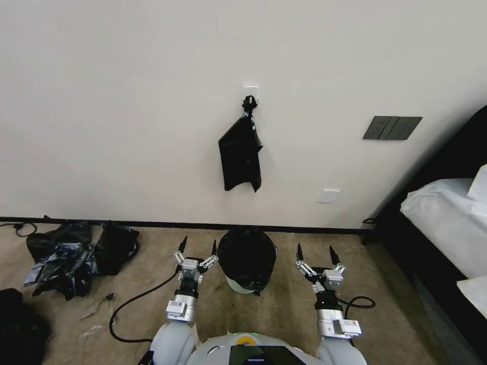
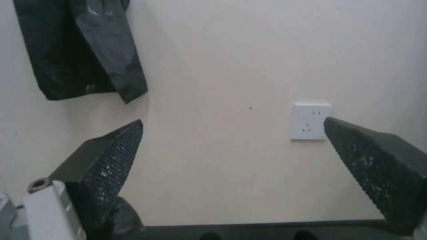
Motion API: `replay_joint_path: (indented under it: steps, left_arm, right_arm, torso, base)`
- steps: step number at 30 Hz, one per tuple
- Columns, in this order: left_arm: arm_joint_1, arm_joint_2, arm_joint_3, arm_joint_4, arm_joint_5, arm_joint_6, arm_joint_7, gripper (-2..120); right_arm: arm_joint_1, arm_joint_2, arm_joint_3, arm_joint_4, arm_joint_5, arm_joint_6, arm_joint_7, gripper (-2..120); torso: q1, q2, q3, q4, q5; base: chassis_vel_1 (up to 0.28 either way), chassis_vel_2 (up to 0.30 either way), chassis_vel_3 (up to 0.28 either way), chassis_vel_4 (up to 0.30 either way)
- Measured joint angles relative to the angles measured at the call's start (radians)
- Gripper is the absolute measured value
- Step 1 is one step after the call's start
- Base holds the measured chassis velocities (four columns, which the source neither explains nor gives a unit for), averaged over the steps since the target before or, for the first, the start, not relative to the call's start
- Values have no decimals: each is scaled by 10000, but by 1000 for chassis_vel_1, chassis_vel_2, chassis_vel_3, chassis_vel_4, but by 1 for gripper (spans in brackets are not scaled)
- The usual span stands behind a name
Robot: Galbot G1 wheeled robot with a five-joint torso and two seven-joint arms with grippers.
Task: Place a trash bag onto the trash bin.
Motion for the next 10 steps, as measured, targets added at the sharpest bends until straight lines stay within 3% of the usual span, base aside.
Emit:
replay_joint_path:
  steps: [10]
  left_arm:
    - [-65, 40, -2, 12, 38, -31, -52, 100]
  right_arm:
    - [-11, -4, -68, 40, -135, -32, 68, 100]
  torso:
    - [1, 0, 1, 1, 1]
  base:
    - [0, 0, 0, 0]
